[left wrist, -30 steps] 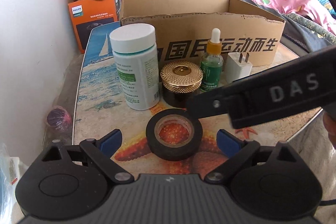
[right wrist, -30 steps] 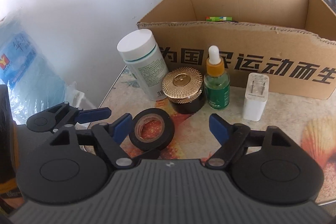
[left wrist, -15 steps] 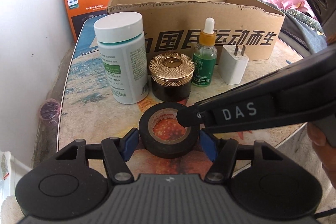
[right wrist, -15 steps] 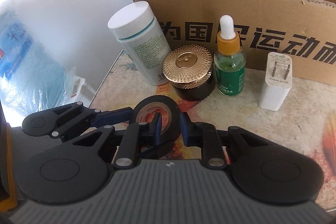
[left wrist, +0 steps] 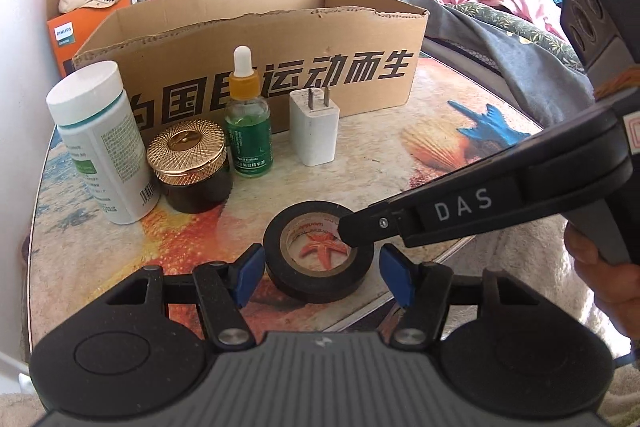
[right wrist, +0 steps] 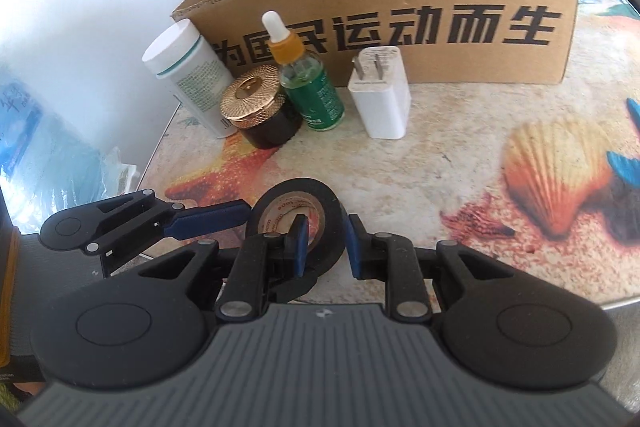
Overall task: Organize rigid objects
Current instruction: 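Carry the tape roll into the box and open the right gripper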
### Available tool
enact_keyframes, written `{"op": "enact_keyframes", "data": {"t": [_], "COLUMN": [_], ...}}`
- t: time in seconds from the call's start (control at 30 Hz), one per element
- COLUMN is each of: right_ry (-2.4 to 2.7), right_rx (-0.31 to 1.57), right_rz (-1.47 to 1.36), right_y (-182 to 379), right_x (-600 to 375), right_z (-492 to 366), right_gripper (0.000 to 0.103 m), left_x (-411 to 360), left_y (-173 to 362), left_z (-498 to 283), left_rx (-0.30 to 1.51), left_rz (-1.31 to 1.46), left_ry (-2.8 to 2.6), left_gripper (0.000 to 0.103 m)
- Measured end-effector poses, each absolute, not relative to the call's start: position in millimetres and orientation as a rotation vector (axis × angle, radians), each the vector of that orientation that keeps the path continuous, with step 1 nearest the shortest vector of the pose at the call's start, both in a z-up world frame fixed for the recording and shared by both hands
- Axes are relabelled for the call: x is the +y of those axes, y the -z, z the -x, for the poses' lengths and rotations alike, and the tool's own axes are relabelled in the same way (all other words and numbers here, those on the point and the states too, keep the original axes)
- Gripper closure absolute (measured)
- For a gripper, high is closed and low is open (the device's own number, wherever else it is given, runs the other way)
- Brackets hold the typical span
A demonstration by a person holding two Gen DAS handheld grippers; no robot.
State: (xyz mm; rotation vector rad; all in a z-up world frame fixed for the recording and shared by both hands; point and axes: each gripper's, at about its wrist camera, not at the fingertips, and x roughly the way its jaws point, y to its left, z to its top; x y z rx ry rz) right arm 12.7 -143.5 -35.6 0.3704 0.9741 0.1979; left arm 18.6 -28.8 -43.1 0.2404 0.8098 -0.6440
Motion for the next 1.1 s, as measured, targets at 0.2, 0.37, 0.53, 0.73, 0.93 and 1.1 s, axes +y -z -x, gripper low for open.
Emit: {"op": "enact_keyframes", "data": {"t": [0.2,0.37,0.53,0.73,0.93,1.1], "right_ry": [-0.202,-0.213,-0.22,-0.207,-0.191,-0.199], "right_rx": [0.957,0.953,0.935,0.926,0.793,0.634], "right_rz": [-0.362,-0.319,-0.291,-0.292,-0.206,-0.105], "right_y": [36.5,37.6,41.4,37.8,-13.1,-70.5], "right_x": [-144.3,-134.9,-130.0,-130.2,-125.2,-126.6], "right_z": [-12.1,-18.9,-20.9,-18.7,-9.0,-18.1], "right_gripper": [0.083,0.083,0.083,0.085,0.084,0.084], "left_x": [-37.5,-41.3,-41.3,-43.2,-42.3,-44.3], "left_y": [45.5,52.7,53.1,47.4,2.4,-52.2], "left_z": [-23.6,-27.2,-28.0,-24.3,-15.8,-27.5], "left_rx": [0.828,0.872,0.869,0.846,0.713,0.568], "left_rz": [-0.292,-0.325,-0.316,-0.317,-0.326,-0.33], "left_ry": [0.637,0.612,0.608,0.602,0.582,0.554], "left_gripper": [0.035,0.035,0.038,0.039,0.039,0.039]}}
